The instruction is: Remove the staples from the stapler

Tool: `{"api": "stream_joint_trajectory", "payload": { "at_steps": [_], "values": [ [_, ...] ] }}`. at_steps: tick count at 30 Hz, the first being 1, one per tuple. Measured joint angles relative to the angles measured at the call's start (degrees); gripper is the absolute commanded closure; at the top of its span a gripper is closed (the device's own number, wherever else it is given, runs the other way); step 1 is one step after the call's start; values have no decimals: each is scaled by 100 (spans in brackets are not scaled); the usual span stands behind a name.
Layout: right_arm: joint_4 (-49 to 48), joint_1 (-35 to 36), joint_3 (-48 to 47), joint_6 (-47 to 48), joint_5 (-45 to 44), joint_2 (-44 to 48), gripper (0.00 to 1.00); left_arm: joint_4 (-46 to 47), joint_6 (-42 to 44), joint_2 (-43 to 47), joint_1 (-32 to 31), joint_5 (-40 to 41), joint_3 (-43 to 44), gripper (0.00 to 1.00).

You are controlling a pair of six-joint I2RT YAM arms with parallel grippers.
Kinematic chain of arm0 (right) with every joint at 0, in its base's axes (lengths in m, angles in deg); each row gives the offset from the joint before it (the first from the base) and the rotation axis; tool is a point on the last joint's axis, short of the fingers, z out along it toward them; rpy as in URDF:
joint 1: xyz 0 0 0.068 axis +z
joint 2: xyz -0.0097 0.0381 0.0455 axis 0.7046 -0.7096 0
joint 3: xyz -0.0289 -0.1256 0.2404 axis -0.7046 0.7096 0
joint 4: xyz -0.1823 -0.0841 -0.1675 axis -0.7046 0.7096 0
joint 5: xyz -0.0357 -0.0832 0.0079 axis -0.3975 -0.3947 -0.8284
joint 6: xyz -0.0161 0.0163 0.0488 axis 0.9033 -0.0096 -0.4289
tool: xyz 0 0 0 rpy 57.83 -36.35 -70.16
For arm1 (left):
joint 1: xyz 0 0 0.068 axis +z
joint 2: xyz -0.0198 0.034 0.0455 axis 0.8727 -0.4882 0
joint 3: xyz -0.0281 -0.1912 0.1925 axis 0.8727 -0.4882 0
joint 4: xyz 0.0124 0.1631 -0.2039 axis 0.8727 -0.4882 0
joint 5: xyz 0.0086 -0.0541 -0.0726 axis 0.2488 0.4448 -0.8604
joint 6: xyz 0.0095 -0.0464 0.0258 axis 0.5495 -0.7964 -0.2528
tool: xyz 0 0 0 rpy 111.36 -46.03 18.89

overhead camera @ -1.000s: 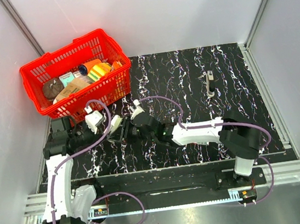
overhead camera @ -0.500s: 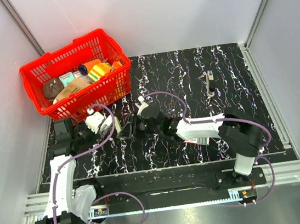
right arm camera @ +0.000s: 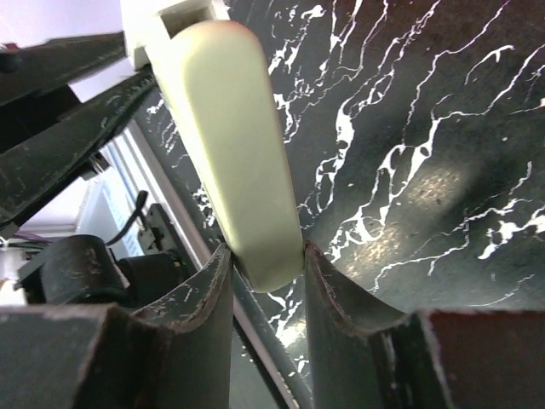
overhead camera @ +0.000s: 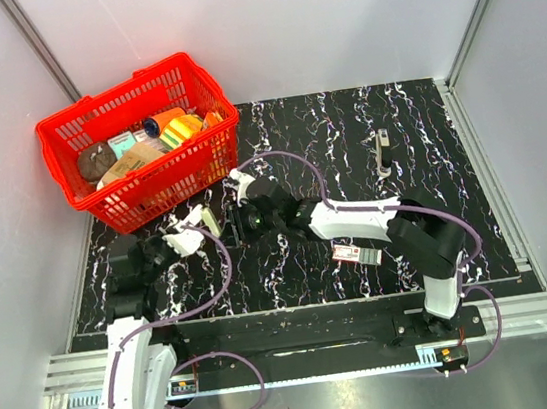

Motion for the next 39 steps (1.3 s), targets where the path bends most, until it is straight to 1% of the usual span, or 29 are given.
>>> {"api": "stream_joint_trajectory", "payload": {
  "at_steps": [4,11,15,16,18,20,22,23,25,26,27,30,33,38,39],
  "values": [
    [221,-72,-129,400,87,-118,100,404,584,111,-96,149,-243,100],
    [544,-142,-181,826,98,-289,100,1097,1478,66,-199,293,-767,100],
    [658,-162,-201,960,94,-352,100,1353,1773,-68,-293,374,-887,100],
    [673,-162,-201,973,92,-352,100,1379,1777,-94,-315,389,-885,98],
    [671,-173,-201,966,90,-352,100,1355,1700,-155,-367,444,-831,91],
    [643,-184,-201,872,94,-352,100,1051,1469,-223,-481,525,-599,69],
    [485,-192,-201,656,90,-352,100,608,1233,-339,-616,551,-236,52],
    [350,-197,-201,514,50,-350,100,251,1056,-426,-693,494,11,45],
    [22,-236,-201,199,28,-326,100,-415,691,-612,-820,306,501,26],
    [-87,-254,-203,94,24,-306,100,-684,522,-688,-850,192,686,21],
    [-201,-273,-208,22,4,-275,100,-894,374,-743,-861,87,831,18],
    [-332,-306,-256,-216,-66,-166,100,-1556,-160,-922,-872,-280,1200,15],
    [-306,-306,-278,-247,-199,-35,100,-2074,-619,-1075,-876,-509,1482,14],
    [81,-306,-289,-173,-538,247,100,-2468,-1224,-1132,-883,-619,1904,13],
    [227,-306,-297,-131,-632,295,100,-2490,-1340,-1132,-883,-619,1971,10]
  ]
}}
